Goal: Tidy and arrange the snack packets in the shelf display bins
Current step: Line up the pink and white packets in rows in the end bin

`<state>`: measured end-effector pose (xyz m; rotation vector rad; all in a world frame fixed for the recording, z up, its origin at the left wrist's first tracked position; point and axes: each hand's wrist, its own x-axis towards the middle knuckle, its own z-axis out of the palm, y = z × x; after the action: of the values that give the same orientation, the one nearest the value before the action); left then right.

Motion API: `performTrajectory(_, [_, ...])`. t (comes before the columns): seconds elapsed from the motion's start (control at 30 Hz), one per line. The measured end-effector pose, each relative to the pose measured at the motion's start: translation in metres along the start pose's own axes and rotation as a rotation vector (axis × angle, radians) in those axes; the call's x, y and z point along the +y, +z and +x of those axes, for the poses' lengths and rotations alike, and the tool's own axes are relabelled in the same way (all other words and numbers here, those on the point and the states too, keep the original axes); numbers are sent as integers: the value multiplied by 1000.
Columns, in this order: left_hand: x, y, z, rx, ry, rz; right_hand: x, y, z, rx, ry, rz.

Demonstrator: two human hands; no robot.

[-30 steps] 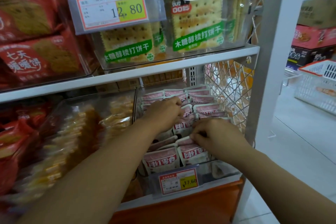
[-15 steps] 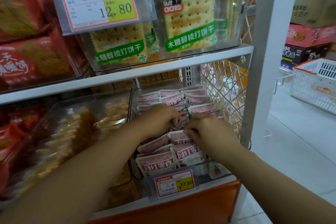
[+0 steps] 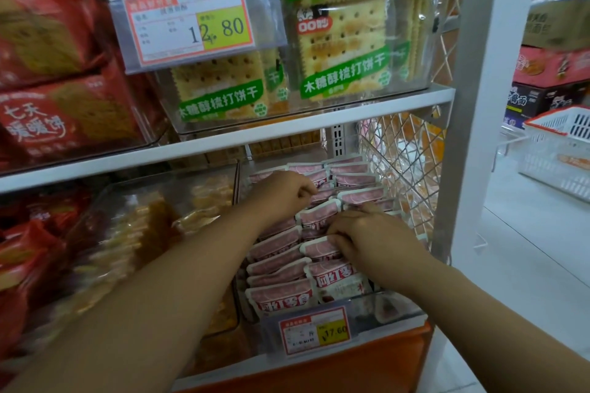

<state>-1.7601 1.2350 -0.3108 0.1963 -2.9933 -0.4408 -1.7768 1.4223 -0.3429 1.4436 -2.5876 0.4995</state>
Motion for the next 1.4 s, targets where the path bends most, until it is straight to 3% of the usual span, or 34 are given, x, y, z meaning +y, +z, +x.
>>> performTrajectory(0.23, [8, 3, 13, 48, 75, 357, 5, 2, 1, -21, -10, 56])
performTrajectory(0.63, [6, 13, 26, 195, -190, -77, 8, 6, 6, 19, -35, 88])
performTrajectory(0.7, [7, 16, 24, 192, -207, -64, 8, 6, 6, 29, -46, 83])
performTrajectory(0.83, [16, 23, 15, 24, -133, 156, 7, 4, 5, 29, -38, 88])
performTrajectory(0.93, [12, 14, 19, -66, -100, 9, 7, 2, 3, 7, -28, 97])
performTrajectory(1.0, [6, 4, 22, 40, -97, -204, 7, 2, 2, -4, -22, 106])
performTrajectory(1.07, [-1, -4, 23, 173, -119, -232, 7, 2, 3, -13, -21, 110])
performTrajectory(1.23, [-3, 0, 35, 5, -58, 28, 8, 2, 4, -21, -15, 138])
performTrajectory(1.4, [2, 2, 41, 54, 17, -30, 9, 4, 5, -22, -16, 136])
